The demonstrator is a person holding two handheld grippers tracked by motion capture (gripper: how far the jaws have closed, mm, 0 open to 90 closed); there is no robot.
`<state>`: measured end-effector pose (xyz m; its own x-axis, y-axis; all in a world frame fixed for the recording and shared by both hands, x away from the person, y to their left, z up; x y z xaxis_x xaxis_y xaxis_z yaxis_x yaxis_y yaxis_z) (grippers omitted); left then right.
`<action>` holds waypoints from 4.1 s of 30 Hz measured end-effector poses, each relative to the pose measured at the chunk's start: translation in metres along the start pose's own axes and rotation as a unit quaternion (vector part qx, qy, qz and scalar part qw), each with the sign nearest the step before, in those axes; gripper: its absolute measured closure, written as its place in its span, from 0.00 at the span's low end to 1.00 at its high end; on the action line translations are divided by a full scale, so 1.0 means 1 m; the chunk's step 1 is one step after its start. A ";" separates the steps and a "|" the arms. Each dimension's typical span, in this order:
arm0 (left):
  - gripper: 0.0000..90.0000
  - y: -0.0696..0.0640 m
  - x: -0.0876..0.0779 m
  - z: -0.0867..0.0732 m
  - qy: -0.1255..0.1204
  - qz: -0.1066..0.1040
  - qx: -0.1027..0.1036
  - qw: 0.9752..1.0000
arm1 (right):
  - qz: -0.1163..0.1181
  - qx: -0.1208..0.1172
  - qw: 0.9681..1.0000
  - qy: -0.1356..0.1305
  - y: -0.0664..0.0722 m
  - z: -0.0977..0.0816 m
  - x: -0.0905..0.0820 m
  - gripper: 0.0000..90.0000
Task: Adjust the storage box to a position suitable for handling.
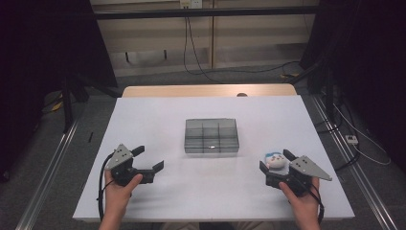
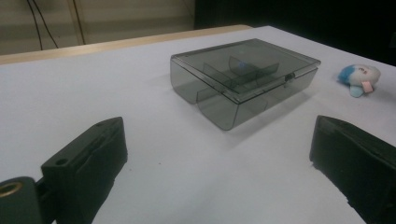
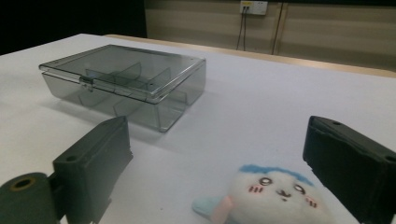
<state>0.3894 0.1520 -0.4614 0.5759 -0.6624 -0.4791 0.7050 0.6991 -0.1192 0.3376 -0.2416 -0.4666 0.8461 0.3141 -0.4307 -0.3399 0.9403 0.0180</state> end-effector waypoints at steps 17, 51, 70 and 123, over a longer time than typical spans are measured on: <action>0.09 -0.009 0.023 0.001 0.033 0.006 -0.015 0.999 | -0.012 0.013 0.999 0.047 0.013 0.009 0.028 0.33; 0.91 0.019 0.104 0.013 0.123 0.037 -0.098 0.987 | -0.035 0.055 0.986 0.152 0.018 0.003 0.110 0.98; 1.00 0.017 0.134 0.007 0.164 0.033 -0.111 0.980 | -0.019 0.059 0.977 0.202 0.026 0.004 0.135 1.00; 1.00 -0.024 0.096 -0.015 0.178 0.035 -0.103 0.978 | 0.006 0.035 0.978 0.205 0.052 -0.015 0.092 1.00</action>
<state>0.4213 0.0763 -0.5178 0.4144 -0.5007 -0.7600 0.5487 0.8037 -0.2302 0.3915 -0.1654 -0.5187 0.6022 0.2601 -0.7548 -0.3078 0.9480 0.0810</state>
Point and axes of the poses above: each handheld gripper's, and its own axes: x roughly forward along the jaws, z roughly out of its top, y roughly to its left, the point moved 8 cm from there along x, roughly forward along the jaws, and after that the axes turned 8 degrees about y, right-handed, at the moved point
